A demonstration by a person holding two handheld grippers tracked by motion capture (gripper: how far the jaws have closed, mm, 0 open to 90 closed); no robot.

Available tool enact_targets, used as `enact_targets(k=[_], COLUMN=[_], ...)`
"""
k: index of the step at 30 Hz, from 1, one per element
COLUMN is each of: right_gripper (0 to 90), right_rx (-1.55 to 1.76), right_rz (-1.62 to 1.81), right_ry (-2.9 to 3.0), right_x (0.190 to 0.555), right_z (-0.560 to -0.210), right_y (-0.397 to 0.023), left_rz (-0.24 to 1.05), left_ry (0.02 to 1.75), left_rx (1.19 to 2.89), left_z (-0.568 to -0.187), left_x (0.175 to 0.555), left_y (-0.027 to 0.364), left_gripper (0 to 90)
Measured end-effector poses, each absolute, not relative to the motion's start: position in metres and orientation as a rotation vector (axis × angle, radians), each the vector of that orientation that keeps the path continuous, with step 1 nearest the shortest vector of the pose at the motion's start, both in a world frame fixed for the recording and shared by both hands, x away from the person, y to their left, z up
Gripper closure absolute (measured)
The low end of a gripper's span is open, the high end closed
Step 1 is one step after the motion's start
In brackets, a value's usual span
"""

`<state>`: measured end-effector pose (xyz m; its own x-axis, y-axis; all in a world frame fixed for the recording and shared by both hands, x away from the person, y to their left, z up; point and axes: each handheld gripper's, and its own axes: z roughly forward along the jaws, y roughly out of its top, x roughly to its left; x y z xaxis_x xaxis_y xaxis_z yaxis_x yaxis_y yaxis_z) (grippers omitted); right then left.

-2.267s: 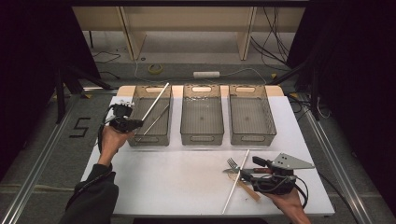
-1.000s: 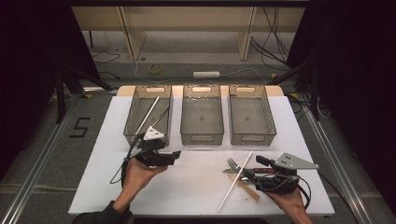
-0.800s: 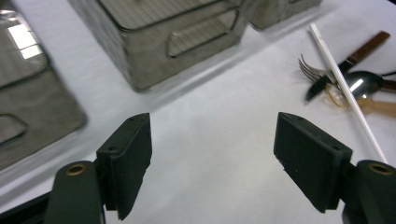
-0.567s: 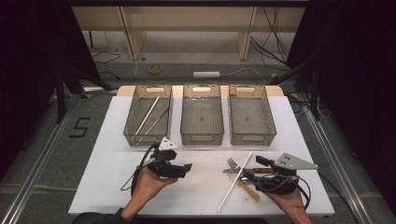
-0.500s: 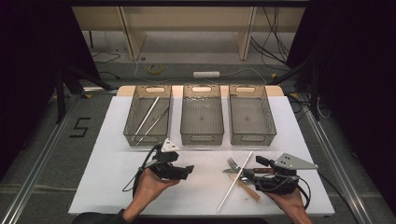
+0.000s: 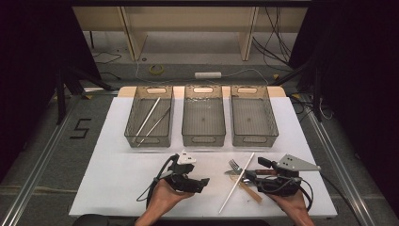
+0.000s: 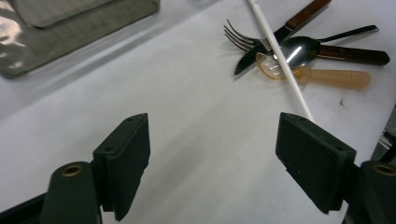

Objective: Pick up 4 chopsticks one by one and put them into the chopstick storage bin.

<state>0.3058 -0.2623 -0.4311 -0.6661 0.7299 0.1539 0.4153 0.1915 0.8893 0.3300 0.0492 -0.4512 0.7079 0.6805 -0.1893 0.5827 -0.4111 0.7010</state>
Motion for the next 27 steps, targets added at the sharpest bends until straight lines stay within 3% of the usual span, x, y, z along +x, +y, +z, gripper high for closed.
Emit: enact_targets(k=[27], right_gripper=[27.3], right_rx=[1.105], right_rz=[1.456], right_ry=[2.154], right_x=[0.307], right_z=[-0.432], right_y=[-0.264], left_rz=[0.096], left_ry=[0.794], left_rx=[2.255], left_z=[-0.469], left_x=[0.311], left_y=[-0.014], left_gripper=[27.3])
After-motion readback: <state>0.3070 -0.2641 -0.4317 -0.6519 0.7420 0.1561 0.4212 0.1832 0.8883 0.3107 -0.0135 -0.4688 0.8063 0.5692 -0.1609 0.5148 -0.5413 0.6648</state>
